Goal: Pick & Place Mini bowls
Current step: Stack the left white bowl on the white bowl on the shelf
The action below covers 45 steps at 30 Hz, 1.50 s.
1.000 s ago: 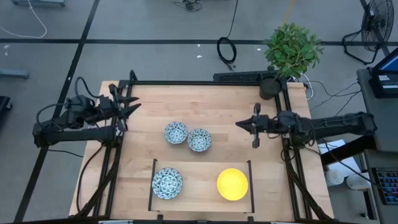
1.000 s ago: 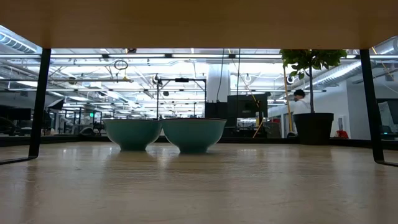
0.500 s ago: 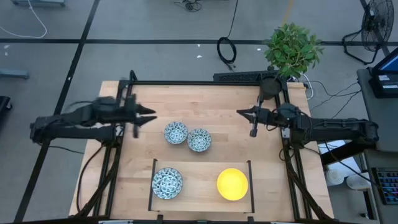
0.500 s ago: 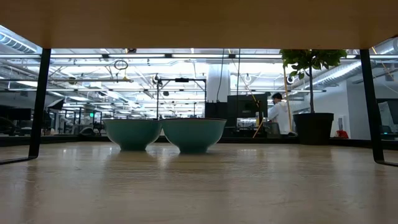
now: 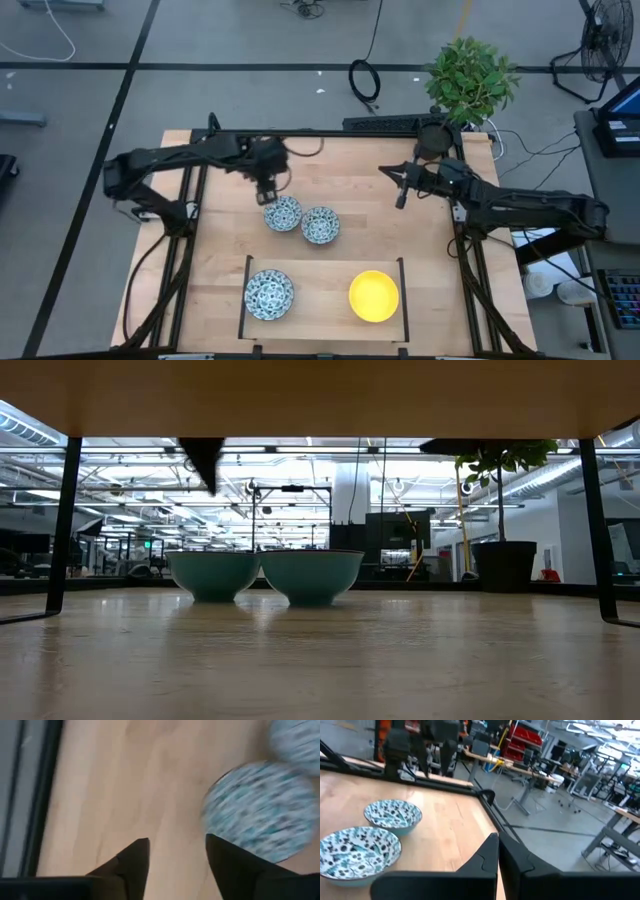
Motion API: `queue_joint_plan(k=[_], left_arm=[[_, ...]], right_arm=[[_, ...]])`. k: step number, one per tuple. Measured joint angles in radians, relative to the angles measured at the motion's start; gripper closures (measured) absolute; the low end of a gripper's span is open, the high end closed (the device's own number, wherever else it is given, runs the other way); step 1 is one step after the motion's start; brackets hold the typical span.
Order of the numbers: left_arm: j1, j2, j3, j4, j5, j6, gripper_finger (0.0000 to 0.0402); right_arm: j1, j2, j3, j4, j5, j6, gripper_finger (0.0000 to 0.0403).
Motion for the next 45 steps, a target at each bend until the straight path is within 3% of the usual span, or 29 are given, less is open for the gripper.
queue_joint_plan(k=[4,9,13,18,23,32,45], left_arm=[[-0.012,0.100,0.093,0.056,0.108,0.160,0.0170],[-0.038,0.190,0.132,0.050,0.112,0.177,0.0159],[-0.040,0.248,0.129,-0.058,0.116,0.155,0.0158],[-0.034,0.296,0.129,-0.152,0.120,0.023,0.0158],[-0.029,0.263,0.060,-0.138,0.119,-0.032,0.0158],[0.002,0.092,-0.181,0.130,0.176,-0.153,0.0158],[-0.041,0.158,-0.238,0.215,0.139,-0.191,0.0158]], right_arm=[[-0.022,0.031,0.000,0.000,-0.001,0.000,0.0403],[-0.033,0.052,0.000,0.006,-0.002,0.008,0.0403],[-0.033,0.048,0.000,0.007,-0.024,0.008,0.0403],[-0.033,0.048,0.000,0.015,-0.078,0.015,0.0403],[-0.033,0.048,0.000,0.021,-0.080,0.033,0.0403],[-0.032,0.048,0.000,0.021,-0.081,0.033,0.0403],[-0.032,0.048,0.000,0.021,-0.081,0.035,0.0403]])
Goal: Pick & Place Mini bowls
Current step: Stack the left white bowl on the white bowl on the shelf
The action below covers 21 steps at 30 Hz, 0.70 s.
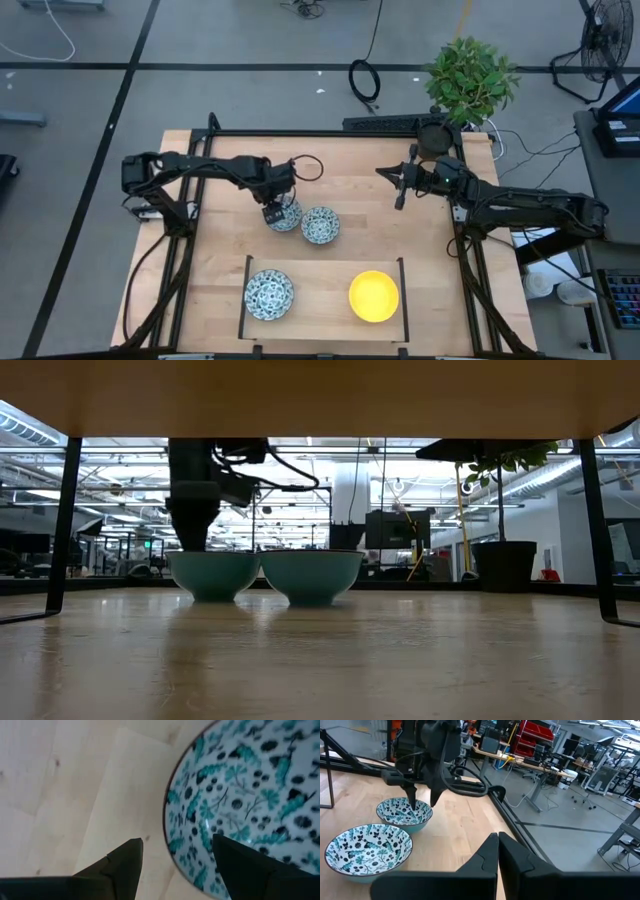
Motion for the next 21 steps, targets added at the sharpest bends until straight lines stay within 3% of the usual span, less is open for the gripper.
queue_joint_plan(k=[6,11,21], left_arm=[[0.000,0.008,0.000,0.029,-0.012,-0.018,0.0158],[0.000,-0.002,0.003,0.029,-0.095,0.016,0.0158],[-0.001,-0.001,0.007,0.029,-0.084,0.229,0.0158]], right_arm=[[0.000,0.000,0.000,0.000,0.000,0.003,0.0403],[0.000,0.000,0.000,0.000,0.000,0.003,0.0403],[0.000,0.000,0.000,0.000,0.000,0.017,0.0403]])
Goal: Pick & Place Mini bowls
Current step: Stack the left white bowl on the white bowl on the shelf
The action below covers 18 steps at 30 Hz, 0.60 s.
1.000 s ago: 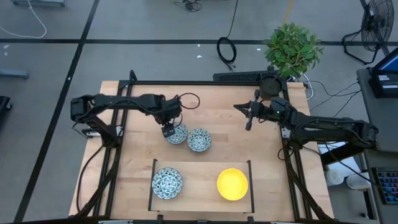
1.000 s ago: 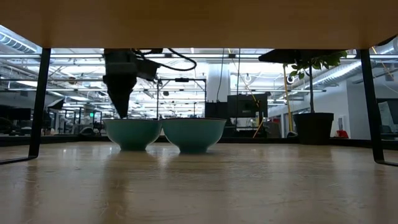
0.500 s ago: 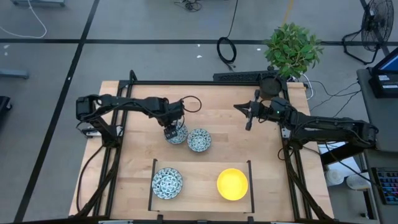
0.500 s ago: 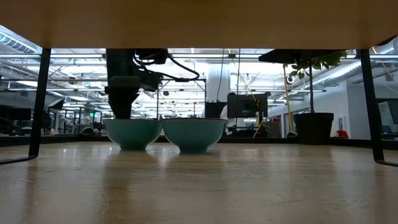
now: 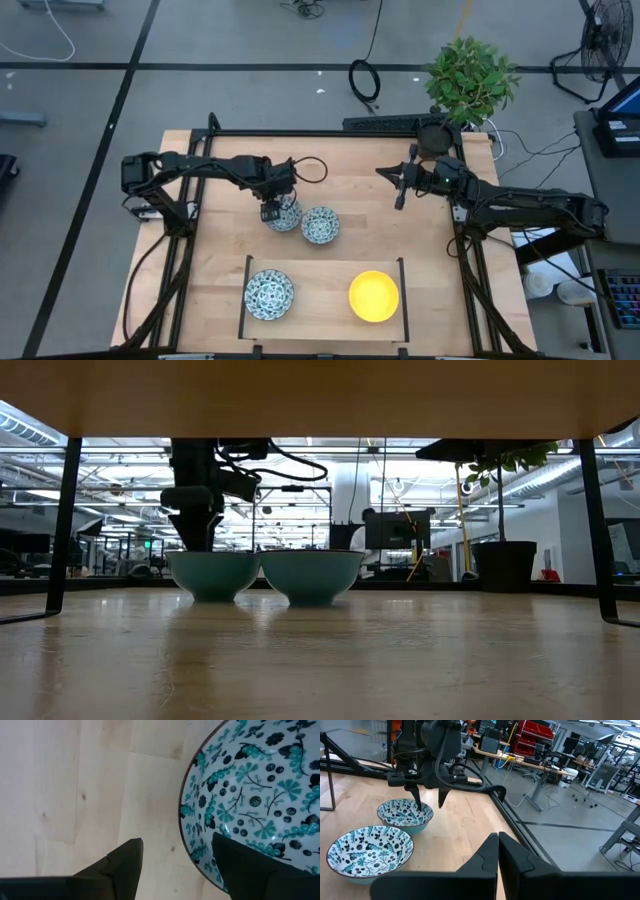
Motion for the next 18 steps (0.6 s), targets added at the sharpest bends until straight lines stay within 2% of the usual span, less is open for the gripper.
queue_joint_plan(k=[18], left_arm=[[0.001,0.000,0.000,0.031,0.015,-0.192,0.0161]], right_arm=[[0.000,0.000,0.000,0.000,0.000,-0.001,0.0403]])
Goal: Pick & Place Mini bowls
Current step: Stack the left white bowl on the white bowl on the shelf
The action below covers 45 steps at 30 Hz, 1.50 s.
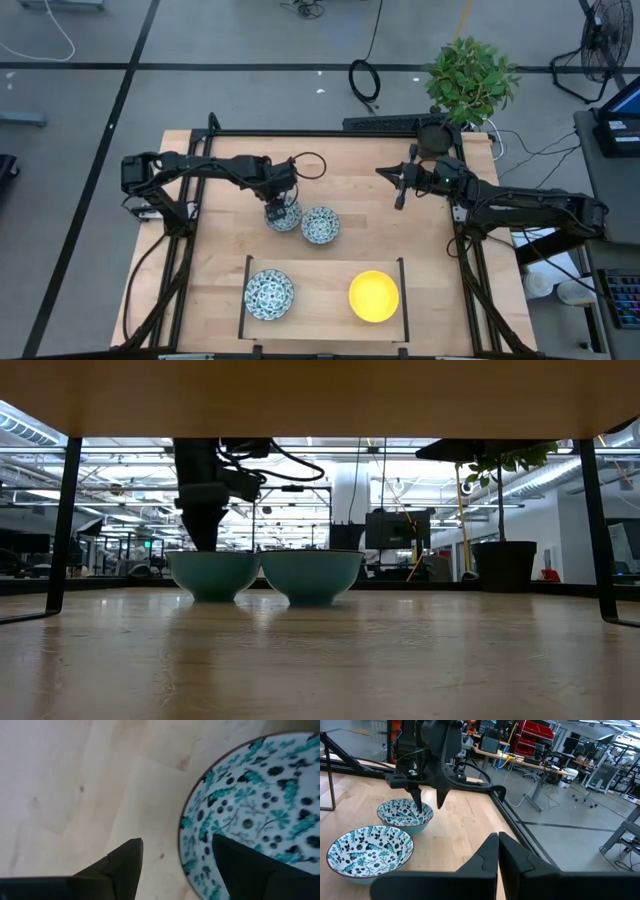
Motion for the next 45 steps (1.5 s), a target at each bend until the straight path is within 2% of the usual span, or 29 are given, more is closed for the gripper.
queue_joint_plan(k=[6,12,17,45], left_arm=[[0.000,0.000,0.000,0.021,0.066,-0.009,0.0213],[0.000,0.000,0.000,0.023,0.057,0.005,0.0277],[0.000,0.000,0.000,0.024,0.039,0.008,0.0306],[0.003,0.031,0.000,0.046,0.040,0.038,0.0311]], right_arm=[[0.000,0.000,0.000,0.000,0.000,0.000,0.0403],[0.000,0.000,0.000,0.000,0.000,0.001,0.0403],[0.000,0.000,0.000,0.000,0.000,0.001,0.0403],[0.000,0.000,0.000,0.000,0.000,0.002,0.0403]])
